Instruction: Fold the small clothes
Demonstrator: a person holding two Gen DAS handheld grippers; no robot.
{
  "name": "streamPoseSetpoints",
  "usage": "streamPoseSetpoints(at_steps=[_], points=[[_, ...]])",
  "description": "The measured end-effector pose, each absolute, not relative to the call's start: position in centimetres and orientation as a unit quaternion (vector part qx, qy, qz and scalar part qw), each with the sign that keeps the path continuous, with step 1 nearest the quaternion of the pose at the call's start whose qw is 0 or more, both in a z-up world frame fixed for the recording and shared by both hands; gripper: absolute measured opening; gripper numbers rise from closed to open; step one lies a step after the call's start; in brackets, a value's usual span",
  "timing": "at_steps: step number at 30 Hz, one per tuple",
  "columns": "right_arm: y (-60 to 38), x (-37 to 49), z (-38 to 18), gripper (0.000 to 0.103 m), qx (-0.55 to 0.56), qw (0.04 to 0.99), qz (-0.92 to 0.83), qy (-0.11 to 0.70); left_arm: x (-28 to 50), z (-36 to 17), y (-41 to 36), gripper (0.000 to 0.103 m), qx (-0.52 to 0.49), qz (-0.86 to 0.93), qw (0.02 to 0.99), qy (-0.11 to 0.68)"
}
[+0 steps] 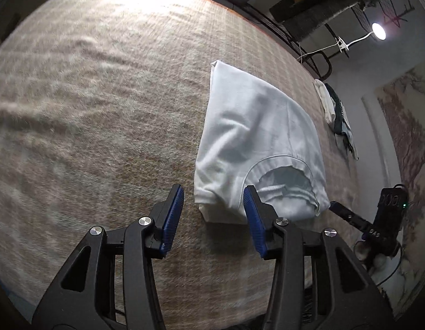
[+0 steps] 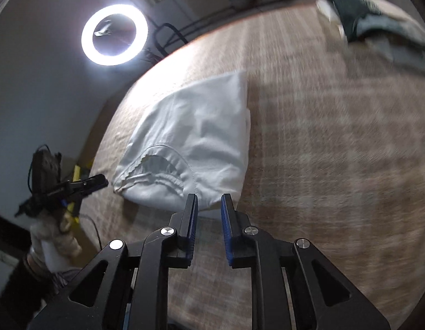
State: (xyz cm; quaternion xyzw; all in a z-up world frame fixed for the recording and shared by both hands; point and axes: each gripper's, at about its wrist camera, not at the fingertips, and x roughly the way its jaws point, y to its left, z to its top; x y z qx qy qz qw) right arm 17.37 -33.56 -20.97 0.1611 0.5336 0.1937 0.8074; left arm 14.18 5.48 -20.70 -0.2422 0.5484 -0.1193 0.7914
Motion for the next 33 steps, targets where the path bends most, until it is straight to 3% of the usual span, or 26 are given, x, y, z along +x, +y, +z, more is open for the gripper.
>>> streamPoseSetpoints(at_steps=[2,3,4,5,6,15,21,23,24,26,28,33], points=[[-33.5,17.9,-21.7,0.016,0.163,0.805,0.183,0.54,14.6,-21.1,5.0,0.03,-0.234,-0.123,0.789,0.555],[-33.5,18.1,-21.9,0.016,0.173,0.803,0.183,0.54,14.7,-21.3,4.7,0.012,-0.228,-0.123,0.789,0.557],[-33.6,18.2,-22.1,0.016,0.187,0.799,0.189,0.539,14.7,-21.4,4.4,0.005,-0.221,-0.122,0.789,0.56],[-33.8,18.3,-22.2,0.014,0.199,0.797,0.194,0.536,14.7,-21.3,4.3,0.005,-0.215,-0.119,0.792,0.559],[-33.9,18.1,-22.0,0.004,0.205,0.798,0.198,0.531,14.5,-21.0,4.3,0.004,-0.212,-0.119,0.794,0.557],[-34.6,16.3,-20.8,0.003,0.194,0.783,0.23,0.545,13.3,-20.6,4.5,0.004,-0.164,-0.111,0.807,0.557],[-37.9,16.8,-20.0,0.003,0.233,0.78,0.24,0.529,13.7,-19.9,6.2,0.005,-0.197,-0.095,0.809,0.546],[-38.5,17.2,-20.4,0.004,0.257,0.767,0.251,0.532,14.5,-19.9,6.5,0.016,-0.202,-0.088,0.809,0.544],[-38.4,17.4,-21.0,0.004,0.266,0.757,0.258,0.538,14.7,-20.0,6.5,0.027,-0.208,-0.088,0.808,0.544],[-37.8,17.6,-21.8,0.013,0.264,0.748,0.261,0.55,15.6,-20.3,6.6,0.035,-0.222,-0.09,0.803,0.545],[-37.0,17.7,-22.7,0.032,0.252,0.741,0.263,0.564,16.5,-20.5,6.4,0.036,-0.223,-0.094,0.801,0.547],[-37.2,19.0,-23.4,0.032,0.226,0.745,0.257,0.572,18.5,-21.5,6.0,0.045,-0.228,-0.106,0.79,0.559]])
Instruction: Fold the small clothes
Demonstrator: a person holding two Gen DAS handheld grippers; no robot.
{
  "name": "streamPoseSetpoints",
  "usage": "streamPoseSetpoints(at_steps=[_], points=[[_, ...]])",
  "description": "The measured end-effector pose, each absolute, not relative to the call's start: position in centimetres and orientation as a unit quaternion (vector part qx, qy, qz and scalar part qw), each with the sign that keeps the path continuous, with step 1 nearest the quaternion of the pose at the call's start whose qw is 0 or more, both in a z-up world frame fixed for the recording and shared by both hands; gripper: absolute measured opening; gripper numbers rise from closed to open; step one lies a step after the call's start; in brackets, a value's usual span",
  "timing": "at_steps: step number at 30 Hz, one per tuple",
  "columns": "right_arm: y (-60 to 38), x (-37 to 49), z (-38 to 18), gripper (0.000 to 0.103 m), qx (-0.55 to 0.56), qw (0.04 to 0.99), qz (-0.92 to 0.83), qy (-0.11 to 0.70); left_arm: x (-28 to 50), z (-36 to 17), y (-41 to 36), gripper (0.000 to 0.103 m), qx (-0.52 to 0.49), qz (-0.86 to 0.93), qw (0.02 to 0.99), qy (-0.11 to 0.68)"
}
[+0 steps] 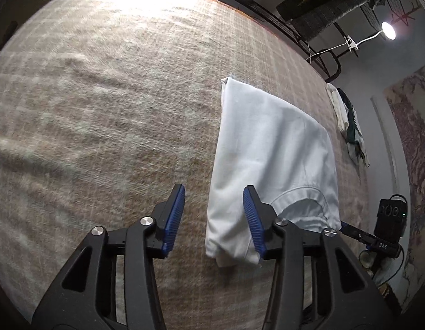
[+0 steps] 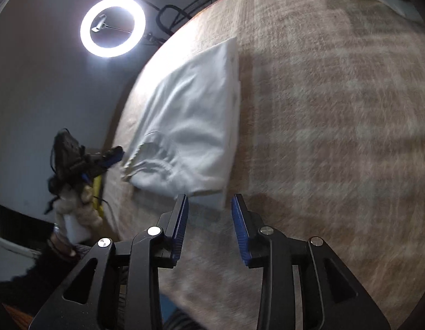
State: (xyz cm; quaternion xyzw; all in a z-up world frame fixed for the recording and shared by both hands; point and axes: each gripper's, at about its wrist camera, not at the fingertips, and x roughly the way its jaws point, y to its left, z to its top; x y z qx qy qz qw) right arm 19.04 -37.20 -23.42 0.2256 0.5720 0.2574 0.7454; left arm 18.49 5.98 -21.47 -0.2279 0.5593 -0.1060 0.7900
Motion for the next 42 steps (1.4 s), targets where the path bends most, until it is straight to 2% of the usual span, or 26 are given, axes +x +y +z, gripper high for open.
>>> streamPoseSetpoints(at_steps=[4,7,10,15,21,26,27,29,34,36,38,39,40,42], points=[[-40.7,21.0,-23.5,0.033,0.298,0.748,0.236,0.545,19.5,-22.4,6.5,0.045,-0.264,-0.102,0.776,0.563],[-41.8,22.3,-21.9,0.033,0.295,0.773,0.229,0.512,20.1,-21.9,6.3,0.045,-0.265,-0.103,0.784,0.552],[-40.7,23.9,-19.6,0.029,0.254,0.806,0.235,0.48,20.8,-20.3,5.0,0.045,-0.244,-0.112,0.805,0.529],[-35.2,26.8,-17.2,0.029,0.161,0.839,0.266,0.447,22.8,-17.8,1.1,0.045,-0.199,-0.133,0.835,0.495],[-28.7,29.6,-19.7,0.029,0.07,0.847,0.258,0.46,26.7,-18.1,-3.7,0.045,-0.118,-0.137,0.865,0.468],[-28.2,30.7,-22.1,0.029,0.01,0.853,0.213,0.476,29.1,-22.4,-2.3,0.045,-0.124,-0.087,0.845,0.514],[-28.8,30.9,-22.9,0.029,0.004,0.851,0.194,0.488,29.0,-22.3,-1.9,0.045,-0.13,-0.093,0.85,0.502],[-30.2,31.0,-23.0,0.02,0.025,0.851,0.19,0.488,28.9,-22.1,-1.6,0.045,-0.106,-0.088,0.852,0.506],[-33.9,30.2,-22.3,0.019,0.049,0.85,0.148,0.503,27.2,-22.3,0.5,0.045,-0.096,-0.067,0.85,0.514],[-35.5,29.7,-21.7,0.026,0.094,0.843,0.157,0.505,26.2,-21.9,1.9,0.045,-0.113,-0.067,0.849,0.512],[-37.0,28.9,-20.9,0.026,0.147,0.832,0.176,0.505,25.0,-21.4,3.4,0.045,-0.15,-0.068,0.841,0.516],[-37.5,28.4,-20.6,0.026,0.172,0.825,0.185,0.505,24.5,-21.1,3.7,0.048,-0.166,-0.069,0.835,0.52],[-38.0,27.9,-20.4,0.027,0.198,0.816,0.195,0.506,23.9,-21.1,4.3,0.056,-0.188,-0.071,0.827,0.525],[-38.6,27.1,-20.5,0.034,0.228,0.8,0.21,0.514,22.8,-21.4,5.5,0.059,-0.236,-0.071,0.811,0.531]])
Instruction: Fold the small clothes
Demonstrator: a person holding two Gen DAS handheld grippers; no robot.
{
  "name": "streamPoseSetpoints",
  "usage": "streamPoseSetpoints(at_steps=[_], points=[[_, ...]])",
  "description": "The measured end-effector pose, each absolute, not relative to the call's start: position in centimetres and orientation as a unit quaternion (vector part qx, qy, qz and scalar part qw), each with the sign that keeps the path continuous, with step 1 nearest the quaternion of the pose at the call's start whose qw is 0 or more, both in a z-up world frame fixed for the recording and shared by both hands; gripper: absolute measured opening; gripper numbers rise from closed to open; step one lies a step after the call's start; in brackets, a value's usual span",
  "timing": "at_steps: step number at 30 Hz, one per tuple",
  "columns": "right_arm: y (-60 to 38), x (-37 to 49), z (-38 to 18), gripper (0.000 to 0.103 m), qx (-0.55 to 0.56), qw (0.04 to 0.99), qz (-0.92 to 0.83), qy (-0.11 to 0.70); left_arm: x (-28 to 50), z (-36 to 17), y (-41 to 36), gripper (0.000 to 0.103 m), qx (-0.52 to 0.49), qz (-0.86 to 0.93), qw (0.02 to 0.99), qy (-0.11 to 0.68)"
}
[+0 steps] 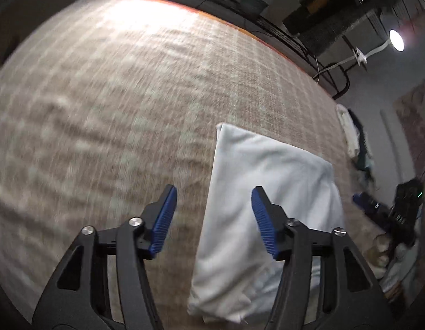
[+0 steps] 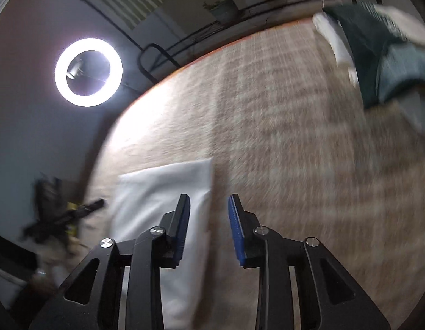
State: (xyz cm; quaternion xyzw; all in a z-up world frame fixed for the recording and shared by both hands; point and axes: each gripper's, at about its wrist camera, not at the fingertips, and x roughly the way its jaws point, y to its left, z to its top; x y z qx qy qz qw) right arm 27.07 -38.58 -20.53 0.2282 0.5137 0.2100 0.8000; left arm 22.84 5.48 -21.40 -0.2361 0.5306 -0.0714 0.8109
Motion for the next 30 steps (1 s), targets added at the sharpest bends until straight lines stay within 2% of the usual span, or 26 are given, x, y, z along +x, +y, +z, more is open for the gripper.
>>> streamPoseSetpoints(at_steps=[2,8,17,23,27,29,30], points=[[-38.2,26.3,-21.0,0.042,0.242,0.784,0.217,0.529,21.7,-22.1,6.4,0.059,-0.277,-0.072,0.791,0.541],[-36.5,24.6,-22.7,0.043,0.25,0.76,0.199,0.565,19.0,-23.8,8.0,0.059,-0.359,-0.068,0.755,0.545],[-38.5,22.6,-23.8,0.043,0.277,0.756,0.171,0.568,20.0,-24.2,8.5,0.06,-0.384,-0.087,0.745,0.539],[-37.0,23.2,-24.5,0.043,0.304,0.755,0.181,0.553,20.9,-23.7,6.5,0.06,-0.358,-0.084,0.76,0.535],[-35.1,24.0,-24.7,0.043,0.298,0.753,0.196,0.553,21.5,-23.8,5.3,0.055,-0.342,-0.097,0.762,0.541],[-34.4,24.3,-24.5,0.039,0.291,0.755,0.196,0.554,21.7,-23.8,4.8,0.045,-0.328,-0.094,0.767,0.543],[-34.2,24.4,-24.5,0.036,0.289,0.757,0.193,0.553,21.9,-23.8,4.6,0.034,-0.325,-0.09,0.769,0.544]])
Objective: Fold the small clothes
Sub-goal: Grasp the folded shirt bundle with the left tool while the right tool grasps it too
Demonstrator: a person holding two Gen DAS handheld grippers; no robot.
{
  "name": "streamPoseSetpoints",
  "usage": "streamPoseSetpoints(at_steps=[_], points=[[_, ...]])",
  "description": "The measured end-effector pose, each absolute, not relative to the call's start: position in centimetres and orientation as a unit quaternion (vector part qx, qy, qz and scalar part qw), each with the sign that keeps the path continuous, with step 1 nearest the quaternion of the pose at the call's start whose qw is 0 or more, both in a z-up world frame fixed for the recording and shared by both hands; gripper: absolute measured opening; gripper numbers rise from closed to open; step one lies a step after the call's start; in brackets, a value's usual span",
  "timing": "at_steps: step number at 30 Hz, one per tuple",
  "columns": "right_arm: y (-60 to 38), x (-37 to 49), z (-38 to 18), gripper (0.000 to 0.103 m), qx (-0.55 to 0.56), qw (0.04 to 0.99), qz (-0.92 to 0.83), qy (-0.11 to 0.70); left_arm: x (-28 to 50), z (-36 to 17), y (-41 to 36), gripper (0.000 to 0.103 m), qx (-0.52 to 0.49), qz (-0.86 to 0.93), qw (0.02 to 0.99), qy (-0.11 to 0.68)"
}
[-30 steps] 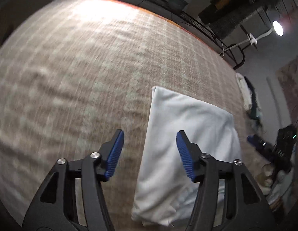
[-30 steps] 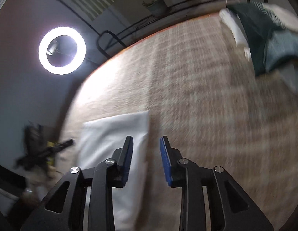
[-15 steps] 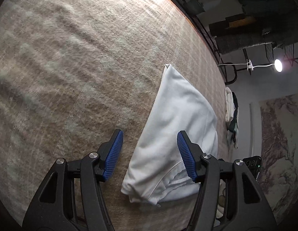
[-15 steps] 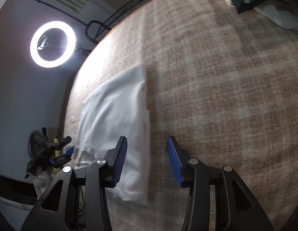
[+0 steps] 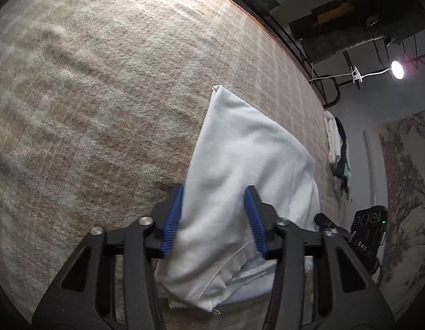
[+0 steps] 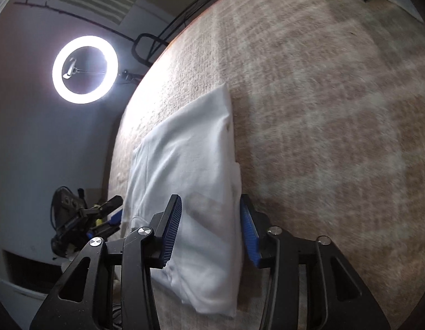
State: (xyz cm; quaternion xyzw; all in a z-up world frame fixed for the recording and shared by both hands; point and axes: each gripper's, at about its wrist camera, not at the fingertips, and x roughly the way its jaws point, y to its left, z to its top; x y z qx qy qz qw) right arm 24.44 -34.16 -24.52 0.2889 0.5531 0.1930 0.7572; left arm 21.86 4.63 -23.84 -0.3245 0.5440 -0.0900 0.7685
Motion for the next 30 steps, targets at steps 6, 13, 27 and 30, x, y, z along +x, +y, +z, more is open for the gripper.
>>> streamPoseSetpoints(at_steps=[6,13,27,30], points=[[-31.6,25.3,-23.7,0.008,0.239,0.771,0.178,0.563,21.9,-23.2,2.8,0.009,-0.274,-0.081,0.79,0.542],[-28.4,25.0,-20.4,0.006,0.15,0.811,0.167,0.54,21.2,-20.4,0.6,0.007,-0.212,-0.076,0.829,0.511],[-29.8,23.3,-15.0,0.005,0.102,0.852,0.187,0.478,21.7,-15.8,-4.1,0.006,-0.181,-0.124,0.854,0.472],[-32.2,23.3,-13.8,0.005,0.095,0.862,0.178,0.465,22.3,-14.6,-6.3,0.006,-0.171,-0.141,0.859,0.462]])
